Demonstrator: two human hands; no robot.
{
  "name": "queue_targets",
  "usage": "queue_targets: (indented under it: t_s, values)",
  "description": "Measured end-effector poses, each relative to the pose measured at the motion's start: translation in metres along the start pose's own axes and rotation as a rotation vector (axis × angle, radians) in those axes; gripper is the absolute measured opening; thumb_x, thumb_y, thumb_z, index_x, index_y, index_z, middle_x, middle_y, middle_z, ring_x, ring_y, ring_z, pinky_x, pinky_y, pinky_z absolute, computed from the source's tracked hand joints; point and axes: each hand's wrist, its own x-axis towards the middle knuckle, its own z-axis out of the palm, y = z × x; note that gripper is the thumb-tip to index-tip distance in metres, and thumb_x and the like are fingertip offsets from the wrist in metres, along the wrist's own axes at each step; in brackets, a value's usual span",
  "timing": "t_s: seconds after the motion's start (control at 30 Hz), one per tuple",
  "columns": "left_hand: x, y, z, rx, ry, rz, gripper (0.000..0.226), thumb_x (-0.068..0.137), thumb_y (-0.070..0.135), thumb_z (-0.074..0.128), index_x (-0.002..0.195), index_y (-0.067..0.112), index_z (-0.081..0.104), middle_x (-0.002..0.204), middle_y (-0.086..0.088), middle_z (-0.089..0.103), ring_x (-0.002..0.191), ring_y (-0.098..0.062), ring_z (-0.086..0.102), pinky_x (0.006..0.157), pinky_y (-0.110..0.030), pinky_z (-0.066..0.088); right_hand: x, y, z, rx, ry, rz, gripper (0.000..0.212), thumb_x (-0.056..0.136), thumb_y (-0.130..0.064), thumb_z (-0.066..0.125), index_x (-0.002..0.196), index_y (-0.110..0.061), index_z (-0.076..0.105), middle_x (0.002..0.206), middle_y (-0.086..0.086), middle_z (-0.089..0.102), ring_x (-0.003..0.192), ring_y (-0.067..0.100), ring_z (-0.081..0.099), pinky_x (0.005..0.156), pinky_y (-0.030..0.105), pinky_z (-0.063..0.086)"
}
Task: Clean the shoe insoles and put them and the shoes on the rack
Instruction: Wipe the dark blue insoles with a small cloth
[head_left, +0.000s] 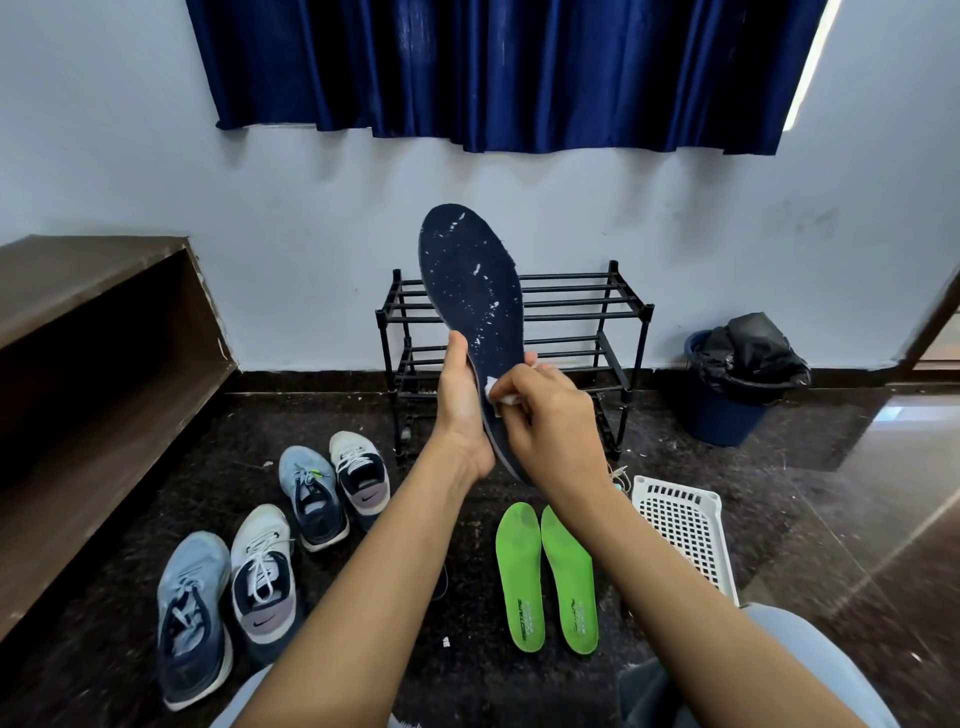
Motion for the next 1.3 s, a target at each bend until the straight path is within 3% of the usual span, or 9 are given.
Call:
queue_targets:
  t_s: [0.13,0.33,0.47,0.67,0.73,0.97,1.07,1.23,1.3]
  values:
    - [0.002,0.006,-0.006,-0.036,0.054,0.029,0.077,0.096,0.068,0.026,0.093,0.003,0.067,0.082,-0.01,0.069,0.08,-0.023,0.07,0.079,-0.034,0.056,-0.007,-0.003,0.002,0.026,-0.076,-0.032,0.016,0.073,-0.004,0.052,0.081,-0.013,0.063,0.077,0.003,0.062,0.076,0.021,0.058,0.068,0.026,0.044]
    - [-0.004,-0.006,0.003,-0.058,0.06,0.039,0.068,0.098,0.062,0.029,0.073,0.017,0.074,0.077,-0.001,0.07,0.07,-0.014,0.068,0.067,-0.024,0.054,0.009,0.005,-0.001,-0.183,-0.036,-0.204,0.021,0.08,-0.012,0.042,0.077,-0.006,0.062,0.07,0.007,0.06,0.078,0.027,0.051,0.055,0.038,0.049]
    - [-0.004,-0.008,0.007,-0.073,0.031,0.014,0.062,0.097,0.064,0.028,0.085,0.017,0.067,0.078,0.0,0.068,0.074,-0.015,0.067,0.068,-0.025,0.053,0.011,0.008,-0.003,-0.216,-0.008,-0.169,0.017,0.078,-0.008,0.044,0.077,-0.006,0.061,0.067,0.006,0.059,0.073,0.027,0.051,0.053,0.036,0.046]
    - [0.002,0.002,0.0,-0.048,0.051,0.028,0.076,0.096,0.068,0.023,0.084,0.007,0.066,0.071,-0.008,0.07,0.068,-0.02,0.068,0.075,-0.032,0.054,0.002,0.005,-0.009,0.056,-0.138,-0.049,0.017,0.073,0.005,0.062,0.081,-0.01,0.063,0.08,-0.002,0.067,0.073,0.021,0.061,0.068,0.026,0.042]
    - [0.002,0.004,-0.001,-0.052,0.05,0.038,0.076,0.096,0.068,0.023,0.083,0.007,0.067,0.071,-0.008,0.071,0.069,-0.021,0.069,0.085,-0.036,0.052,0.001,0.005,-0.007,0.049,-0.16,-0.072,0.015,0.074,0.001,0.059,0.082,-0.012,0.062,0.081,0.0,0.065,0.076,0.022,0.059,0.068,0.028,0.043]
    - [-0.003,-0.008,0.006,-0.063,0.012,0.0,0.065,0.097,0.065,0.029,0.077,0.018,0.07,0.074,-0.001,0.07,0.072,-0.016,0.069,0.076,-0.032,0.051,0.016,0.015,-0.002,-0.16,-0.016,-0.11,0.021,0.081,-0.013,0.038,0.083,-0.007,0.058,0.072,0.005,0.062,0.075,0.027,0.05,0.055,0.038,0.047]
    - [-0.002,-0.009,0.006,-0.052,0.007,0.003,0.064,0.098,0.062,0.029,0.072,0.02,0.069,0.071,0.0,0.069,0.068,-0.014,0.069,0.073,-0.031,0.05,0.014,0.014,-0.001,-0.157,-0.002,-0.074,0.022,0.081,-0.011,0.037,0.083,-0.006,0.059,0.073,0.006,0.064,0.075,0.027,0.052,0.06,0.037,0.044]
    - [-0.002,-0.005,0.0,0.014,0.024,-0.024,0.063,0.098,0.063,0.026,0.105,0.012,0.062,0.093,-0.007,0.063,0.083,-0.018,0.062,0.076,-0.029,0.051,0.007,0.014,0.0,-0.059,-0.102,-0.016,0.016,0.074,0.005,0.057,0.081,-0.009,0.06,0.079,0.005,0.065,0.073,0.026,0.056,0.066,0.029,0.039]
    - [-0.001,-0.004,-0.002,0.046,0.037,-0.027,0.069,0.099,0.062,0.023,0.099,0.009,0.066,0.09,-0.007,0.066,0.078,-0.018,0.062,0.074,-0.029,0.052,0.003,0.016,0.001,-0.077,-0.153,0.024,0.016,0.076,0.001,0.059,0.082,-0.013,0.063,0.082,0.005,0.066,0.076,0.026,0.058,0.069,0.033,0.042]
